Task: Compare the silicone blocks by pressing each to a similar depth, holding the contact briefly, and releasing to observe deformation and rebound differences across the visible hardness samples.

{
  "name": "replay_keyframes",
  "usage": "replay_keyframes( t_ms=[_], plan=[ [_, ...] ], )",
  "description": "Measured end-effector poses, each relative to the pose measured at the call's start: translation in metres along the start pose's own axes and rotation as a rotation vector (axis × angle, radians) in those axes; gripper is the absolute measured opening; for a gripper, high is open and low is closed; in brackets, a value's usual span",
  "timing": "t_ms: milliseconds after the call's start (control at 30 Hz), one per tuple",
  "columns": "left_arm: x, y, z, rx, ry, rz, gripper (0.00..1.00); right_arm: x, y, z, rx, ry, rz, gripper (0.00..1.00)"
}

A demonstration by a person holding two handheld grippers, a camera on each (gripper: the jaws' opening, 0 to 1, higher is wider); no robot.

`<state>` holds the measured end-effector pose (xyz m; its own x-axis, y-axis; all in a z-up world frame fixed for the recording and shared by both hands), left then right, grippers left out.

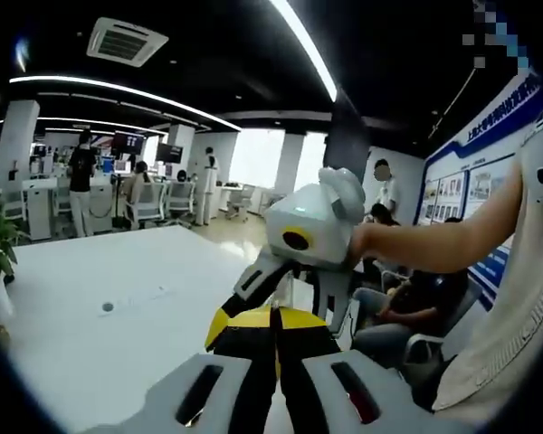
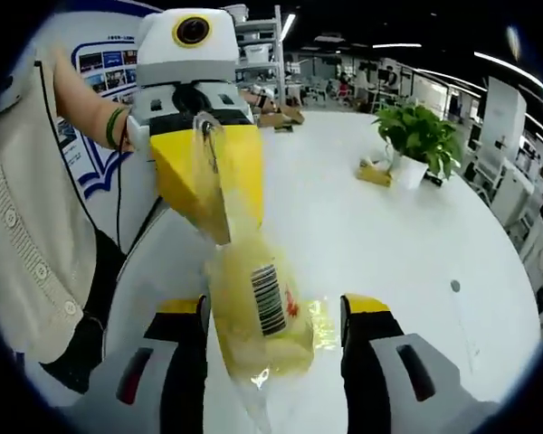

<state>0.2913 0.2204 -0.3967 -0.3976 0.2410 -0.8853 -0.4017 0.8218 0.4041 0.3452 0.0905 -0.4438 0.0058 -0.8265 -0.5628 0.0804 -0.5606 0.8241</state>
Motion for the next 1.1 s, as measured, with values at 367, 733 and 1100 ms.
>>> replay_keyframes(
  t_ms=[367,733,1100],
  plan=[
    [-0.001,0.0,0.004,0.014,0.003,-0.014,0.0,-0.001,0.001,0.003,0.005,0.031,-0.023,0.28],
    [-0.001,0.0,0.0,0.026,-0.014,-0.008,0.0,0.001,0.003,0.01,0.008,-0.024,0.003,0.15],
    [0.002,0.001,-0.006,0.034,-0.038,0.012,0.0,0.004,0.004,0.017,0.026,0.02,0.049,0.11]
  ],
)
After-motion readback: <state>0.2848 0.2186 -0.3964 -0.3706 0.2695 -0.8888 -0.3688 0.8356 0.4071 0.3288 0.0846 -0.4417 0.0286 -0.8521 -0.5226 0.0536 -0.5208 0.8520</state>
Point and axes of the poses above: the point that each gripper's makers call its tool centre point, and the gripper's own axes: y roughly backward along the fingers, z roughly to its left, x roughly out of its underside, the point moved 10 cm from there along y, roughly backward along the fingers, and after that the axes turned 15 degrees about z, right-handed, at the moved point
